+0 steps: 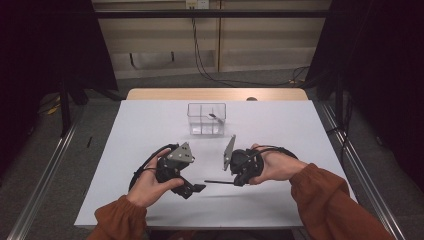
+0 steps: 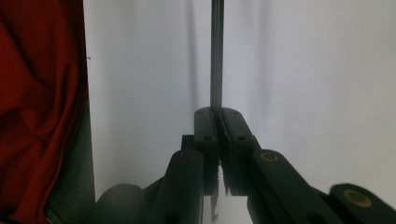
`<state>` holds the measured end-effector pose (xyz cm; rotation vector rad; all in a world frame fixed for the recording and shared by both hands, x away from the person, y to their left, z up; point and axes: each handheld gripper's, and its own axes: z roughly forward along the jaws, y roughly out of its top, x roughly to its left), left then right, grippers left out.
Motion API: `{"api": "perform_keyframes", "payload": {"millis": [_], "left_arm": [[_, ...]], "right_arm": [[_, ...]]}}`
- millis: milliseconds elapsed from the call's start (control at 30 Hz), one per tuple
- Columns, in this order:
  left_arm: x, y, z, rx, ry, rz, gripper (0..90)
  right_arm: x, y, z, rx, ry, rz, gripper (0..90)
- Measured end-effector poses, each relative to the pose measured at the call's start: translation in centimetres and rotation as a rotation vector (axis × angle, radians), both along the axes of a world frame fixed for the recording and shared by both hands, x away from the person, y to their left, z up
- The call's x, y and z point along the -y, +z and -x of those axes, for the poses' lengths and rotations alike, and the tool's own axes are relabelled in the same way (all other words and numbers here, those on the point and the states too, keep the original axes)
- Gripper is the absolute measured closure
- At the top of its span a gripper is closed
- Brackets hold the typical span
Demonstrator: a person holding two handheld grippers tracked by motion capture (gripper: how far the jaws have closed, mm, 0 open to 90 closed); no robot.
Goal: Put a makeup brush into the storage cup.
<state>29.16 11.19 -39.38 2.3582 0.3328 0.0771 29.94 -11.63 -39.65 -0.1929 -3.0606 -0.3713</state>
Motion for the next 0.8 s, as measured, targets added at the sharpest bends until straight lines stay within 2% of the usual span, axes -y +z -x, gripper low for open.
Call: {"api": "perform_keyframes", "payload": {"millis": [133,200,233,300,433,500,567,667,800], "left_arm": [[0.4,-0.1,-0.3,-0.046,-0.032,-0.047,6.2],[0.6,-0.3,-0.4,-0.079,-0.047,-0.047,5.6],[0.7,-0.3,-0.5,-0.094,-0.057,-0.060,5.8],[1.0,-0.4,-0.5,-0.087,-0.066,-0.083,5.2],[1.3,-0.5,-0.7,-0.094,-0.085,-0.095,4.8],[1.6,-0.5,-0.7,-0.087,-0.096,-0.116,4.9],[1.8,-0.6,-0.6,-0.085,-0.125,-0.134,5.8],[2.1,-0.8,-0.5,-0.083,-0.121,-0.153,6.5],[2.5,-0.9,-0.6,-0.074,-0.134,-0.167,12.6]], "right_arm": [[-0.2,0.0,0.0,-0.005,0.002,0.009,86.9],[-0.2,-0.1,0.0,-0.007,0.009,0.006,86.9],[-0.2,-0.1,0.0,-0.011,0.009,0.004,86.9],[-0.2,-0.1,-0.1,-0.013,0.009,0.004,86.9],[-0.3,-0.2,-0.1,-0.016,0.016,0.007,86.8],[-0.4,-0.3,-0.1,-0.018,0.018,0.004,86.8],[-0.4,-0.3,-0.1,-0.014,0.027,-0.001,86.8],[-0.4,-0.3,-0.1,-0.017,0.027,-0.010,86.9],[-0.4,-0.3,-0.2,-0.011,0.034,-0.013,86.8]]}}
